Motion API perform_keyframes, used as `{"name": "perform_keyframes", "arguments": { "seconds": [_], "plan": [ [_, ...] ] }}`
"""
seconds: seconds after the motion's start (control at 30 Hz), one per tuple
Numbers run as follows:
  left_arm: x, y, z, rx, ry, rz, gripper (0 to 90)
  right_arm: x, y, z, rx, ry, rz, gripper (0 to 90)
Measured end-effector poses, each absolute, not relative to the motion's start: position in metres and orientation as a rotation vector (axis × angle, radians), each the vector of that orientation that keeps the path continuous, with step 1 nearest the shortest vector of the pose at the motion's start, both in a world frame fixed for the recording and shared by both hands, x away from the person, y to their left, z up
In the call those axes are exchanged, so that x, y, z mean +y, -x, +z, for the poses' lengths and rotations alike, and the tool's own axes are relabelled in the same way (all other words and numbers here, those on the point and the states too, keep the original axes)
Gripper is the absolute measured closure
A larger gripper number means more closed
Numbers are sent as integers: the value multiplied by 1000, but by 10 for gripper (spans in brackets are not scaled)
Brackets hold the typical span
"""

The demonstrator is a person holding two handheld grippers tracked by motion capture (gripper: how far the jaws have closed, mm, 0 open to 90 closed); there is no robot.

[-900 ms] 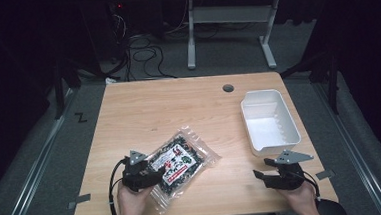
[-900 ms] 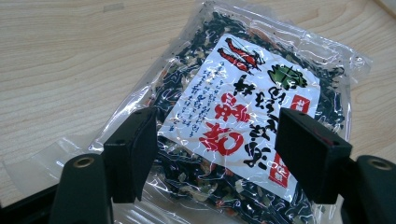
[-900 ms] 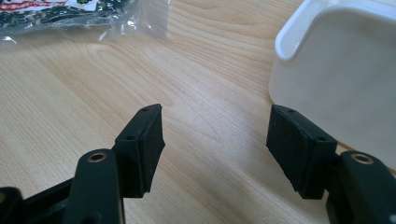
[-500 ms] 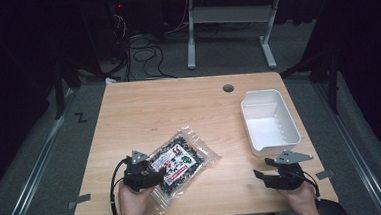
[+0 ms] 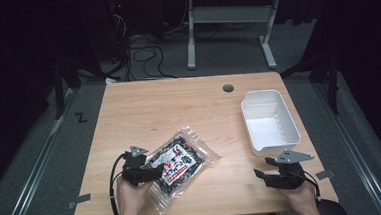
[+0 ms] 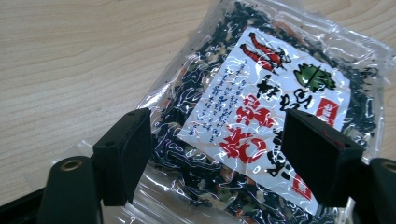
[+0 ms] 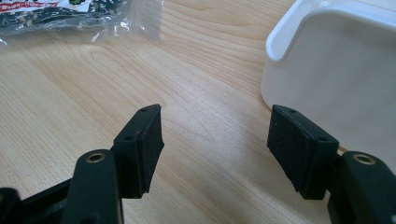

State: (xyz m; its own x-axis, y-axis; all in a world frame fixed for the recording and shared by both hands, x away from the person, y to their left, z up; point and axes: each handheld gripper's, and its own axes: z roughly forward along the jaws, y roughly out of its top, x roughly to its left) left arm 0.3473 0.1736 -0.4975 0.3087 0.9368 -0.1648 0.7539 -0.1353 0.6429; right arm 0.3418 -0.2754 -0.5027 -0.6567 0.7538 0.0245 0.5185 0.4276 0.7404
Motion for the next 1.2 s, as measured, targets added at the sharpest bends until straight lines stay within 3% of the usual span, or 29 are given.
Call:
{"name": "perform_keyframes", "arguments": {
  "seconds": [0.43, 1.2],
  "plan": [
    [174, -363, -509, 1649, -1946, 356, 211, -275, -341, -502, 2384, -1079, 1067, 364],
    [162, -367, -517, 1593, -2036, 326, 219, -275, -341, -503, 2384, -1074, 1064, 368]
  ]
}}
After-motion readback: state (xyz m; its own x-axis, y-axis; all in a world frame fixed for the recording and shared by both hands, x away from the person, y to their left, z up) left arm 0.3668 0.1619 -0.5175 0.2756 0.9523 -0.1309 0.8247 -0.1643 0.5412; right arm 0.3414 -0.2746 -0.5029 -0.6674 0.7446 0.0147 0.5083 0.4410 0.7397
